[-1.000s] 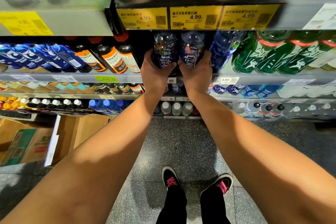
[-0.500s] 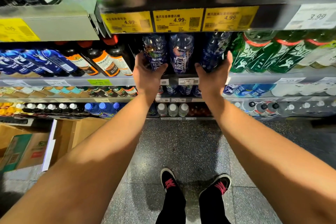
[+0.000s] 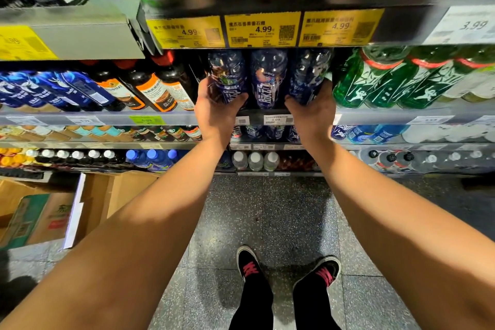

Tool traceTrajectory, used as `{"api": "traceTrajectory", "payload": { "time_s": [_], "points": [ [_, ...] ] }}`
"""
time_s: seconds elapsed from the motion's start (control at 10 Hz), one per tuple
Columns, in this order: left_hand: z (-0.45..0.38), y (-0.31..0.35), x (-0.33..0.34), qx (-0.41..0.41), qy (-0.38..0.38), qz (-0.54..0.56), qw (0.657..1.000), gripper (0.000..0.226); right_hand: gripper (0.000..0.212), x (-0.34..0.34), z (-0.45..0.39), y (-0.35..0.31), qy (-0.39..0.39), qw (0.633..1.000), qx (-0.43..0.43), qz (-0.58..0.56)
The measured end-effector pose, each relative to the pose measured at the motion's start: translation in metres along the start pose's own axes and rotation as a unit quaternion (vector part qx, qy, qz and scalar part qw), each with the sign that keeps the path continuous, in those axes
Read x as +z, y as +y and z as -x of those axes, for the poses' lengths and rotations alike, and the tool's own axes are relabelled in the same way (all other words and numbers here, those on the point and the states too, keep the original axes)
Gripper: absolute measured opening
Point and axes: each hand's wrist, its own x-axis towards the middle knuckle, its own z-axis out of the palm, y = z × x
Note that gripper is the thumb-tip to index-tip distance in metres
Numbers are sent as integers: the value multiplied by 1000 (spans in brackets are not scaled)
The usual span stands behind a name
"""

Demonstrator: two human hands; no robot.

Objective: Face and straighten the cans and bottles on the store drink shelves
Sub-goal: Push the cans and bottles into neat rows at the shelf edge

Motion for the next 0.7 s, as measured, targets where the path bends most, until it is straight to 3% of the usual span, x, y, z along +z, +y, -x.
{"api": "traceTrajectory", "payload": {
  "time_s": [0.3, 0.5, 0.7],
  "points": [
    [6, -7, 2, -3, 1, -28, 1000, 74, 84, -5, 6, -4, -10, 999, 4, 31],
    [40, -18, -2, -6, 9, -78, 997, 79, 78, -22, 31, -9, -16, 999, 26, 28],
    [77, 5, -5, -2, -9, -114, 993, 67, 66, -64, 61, -35, -58, 996, 50, -47]
  ]
}}
